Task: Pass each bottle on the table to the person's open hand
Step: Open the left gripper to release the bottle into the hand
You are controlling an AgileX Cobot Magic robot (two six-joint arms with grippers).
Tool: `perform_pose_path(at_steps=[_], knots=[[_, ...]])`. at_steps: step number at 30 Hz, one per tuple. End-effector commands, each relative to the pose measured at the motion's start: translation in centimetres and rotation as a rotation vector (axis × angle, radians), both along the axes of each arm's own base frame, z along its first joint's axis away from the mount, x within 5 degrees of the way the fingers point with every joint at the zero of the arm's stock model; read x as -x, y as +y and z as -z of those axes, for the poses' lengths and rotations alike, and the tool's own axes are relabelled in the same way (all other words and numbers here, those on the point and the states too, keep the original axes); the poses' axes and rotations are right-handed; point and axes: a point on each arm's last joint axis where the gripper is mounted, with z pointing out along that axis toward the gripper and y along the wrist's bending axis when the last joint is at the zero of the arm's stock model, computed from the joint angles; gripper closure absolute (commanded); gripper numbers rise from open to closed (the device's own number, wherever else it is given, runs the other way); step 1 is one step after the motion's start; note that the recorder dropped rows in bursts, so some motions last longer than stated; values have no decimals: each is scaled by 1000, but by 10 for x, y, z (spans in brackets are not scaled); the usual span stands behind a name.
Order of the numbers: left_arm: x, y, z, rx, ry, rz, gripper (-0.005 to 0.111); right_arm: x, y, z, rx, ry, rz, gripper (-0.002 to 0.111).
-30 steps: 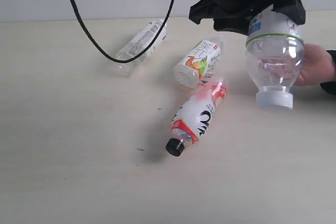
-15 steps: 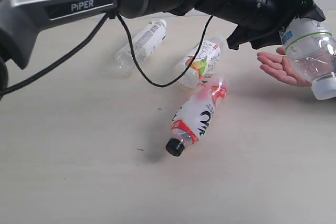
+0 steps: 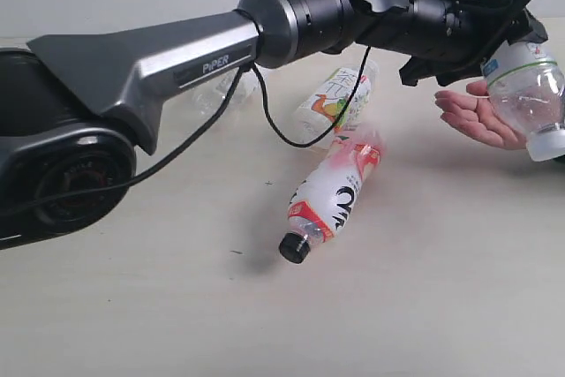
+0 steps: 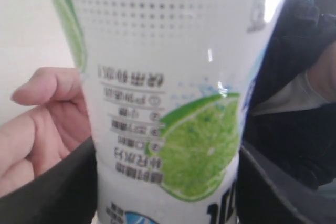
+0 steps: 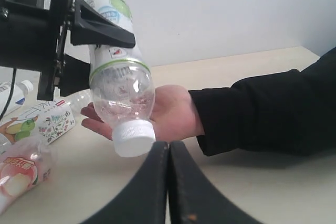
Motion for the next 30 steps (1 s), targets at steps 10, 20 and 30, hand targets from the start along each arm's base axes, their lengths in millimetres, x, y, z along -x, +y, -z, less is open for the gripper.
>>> perform_pose_path(at_steps=[10, 20, 30], knots=[[-12, 1, 22, -33, -26, -27, 72, 0, 0, 0, 2, -10, -3, 108], [-14, 3, 23, -47, -54, -36, 53, 0, 0, 0, 2, -10, -3, 108], [-16, 4, 23, -60, -87, -42, 31, 0, 0, 0, 2, -10, -3, 108]])
